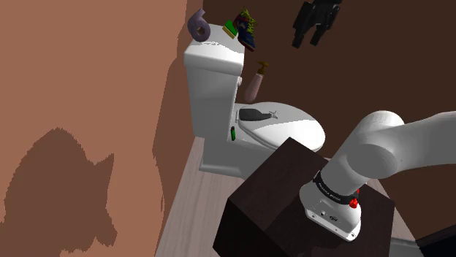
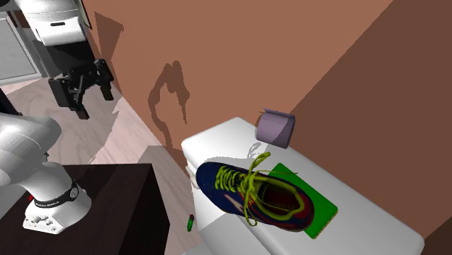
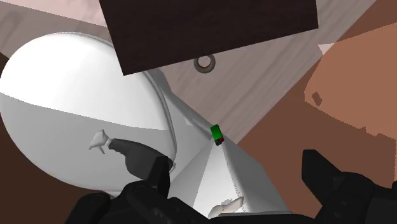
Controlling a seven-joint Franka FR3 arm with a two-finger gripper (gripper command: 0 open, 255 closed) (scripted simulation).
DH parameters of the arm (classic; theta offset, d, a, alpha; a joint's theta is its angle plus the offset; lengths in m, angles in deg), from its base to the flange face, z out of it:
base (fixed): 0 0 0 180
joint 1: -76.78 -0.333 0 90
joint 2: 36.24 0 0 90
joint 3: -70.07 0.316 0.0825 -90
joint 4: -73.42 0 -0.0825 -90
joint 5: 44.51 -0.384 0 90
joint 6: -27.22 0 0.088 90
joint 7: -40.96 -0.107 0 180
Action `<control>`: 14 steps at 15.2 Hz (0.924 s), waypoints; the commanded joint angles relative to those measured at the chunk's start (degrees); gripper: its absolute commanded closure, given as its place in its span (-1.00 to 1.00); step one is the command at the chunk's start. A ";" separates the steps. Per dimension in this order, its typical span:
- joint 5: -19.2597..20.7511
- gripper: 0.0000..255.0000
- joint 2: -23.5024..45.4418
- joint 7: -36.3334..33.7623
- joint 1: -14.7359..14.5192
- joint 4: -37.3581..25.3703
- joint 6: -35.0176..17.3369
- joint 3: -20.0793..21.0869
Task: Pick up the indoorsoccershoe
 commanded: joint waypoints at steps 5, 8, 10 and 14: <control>-1.20 -1.00 5.88 -0.47 0.88 -1.97 -6.95 -2.76; -2.49 -1.00 10.50 -0.55 1.32 -4.06 -11.70 -4.88; -3.57 -1.00 13.66 -0.47 1.51 -5.73 -14.63 -6.34; -6.38 -1.00 20.14 0.07 1.68 -9.74 -19.83 -9.35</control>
